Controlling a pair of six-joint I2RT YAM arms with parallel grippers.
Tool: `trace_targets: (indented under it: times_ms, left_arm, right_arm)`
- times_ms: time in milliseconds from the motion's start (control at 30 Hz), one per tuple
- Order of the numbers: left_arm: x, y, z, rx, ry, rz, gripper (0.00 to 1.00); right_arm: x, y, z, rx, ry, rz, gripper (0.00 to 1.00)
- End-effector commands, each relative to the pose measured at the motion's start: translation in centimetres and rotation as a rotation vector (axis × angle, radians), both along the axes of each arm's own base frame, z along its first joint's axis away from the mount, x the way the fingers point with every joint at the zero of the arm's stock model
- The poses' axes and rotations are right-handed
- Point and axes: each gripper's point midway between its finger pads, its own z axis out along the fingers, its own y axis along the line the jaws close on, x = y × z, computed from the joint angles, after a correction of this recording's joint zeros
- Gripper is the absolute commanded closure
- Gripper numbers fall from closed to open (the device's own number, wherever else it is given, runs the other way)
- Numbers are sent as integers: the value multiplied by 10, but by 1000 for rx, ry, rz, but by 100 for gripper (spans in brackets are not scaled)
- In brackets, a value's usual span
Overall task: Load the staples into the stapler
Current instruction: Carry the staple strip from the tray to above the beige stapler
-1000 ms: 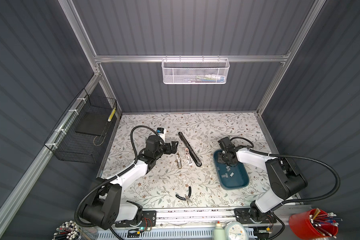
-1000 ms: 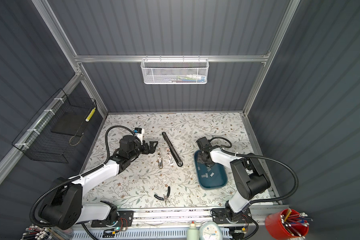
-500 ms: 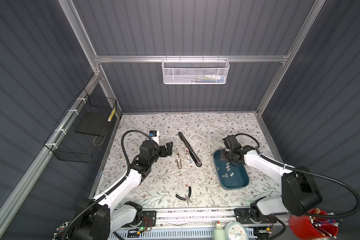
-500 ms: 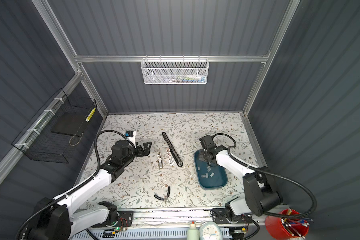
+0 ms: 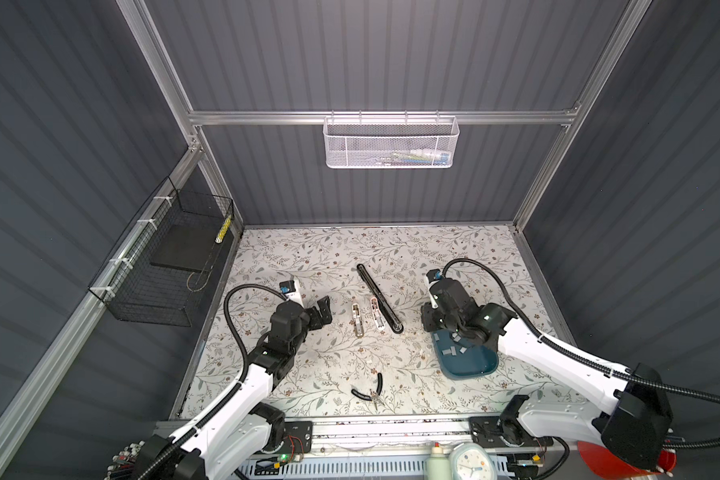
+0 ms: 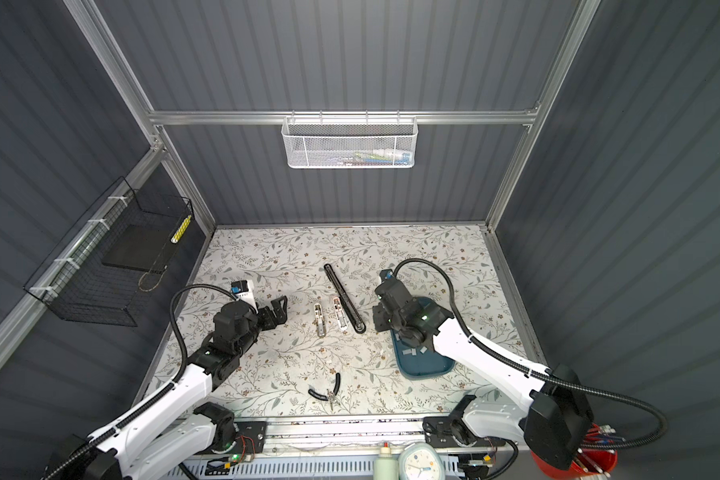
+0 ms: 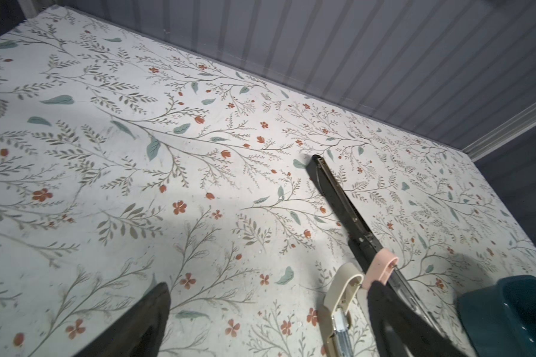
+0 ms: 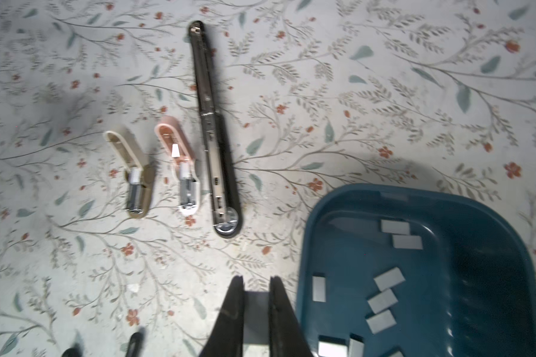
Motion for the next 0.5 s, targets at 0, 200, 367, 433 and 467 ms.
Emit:
trace_targets:
  times_ms: [0, 200, 367, 433, 467]
  left_arm:
    - [-5, 21, -8, 67, -7, 82, 1]
    - [-8, 28, -17, 102, -3, 98, 1]
    - [-5, 38, -31, 91, 39, 145, 1]
    - [-3, 37, -33, 75, 48, 131, 1]
    - [-2, 37, -34, 74, 51, 131, 1]
  right_arm:
    - [-1, 35, 17, 40, -56, 64, 90]
    - [-1, 108, 11, 96, -81, 196, 90]
    - [6, 143, -11, 115, -52, 210, 91]
    - [8, 151, -20, 117, -40, 198, 91]
    - [10, 152, -23, 118, -36, 188, 91]
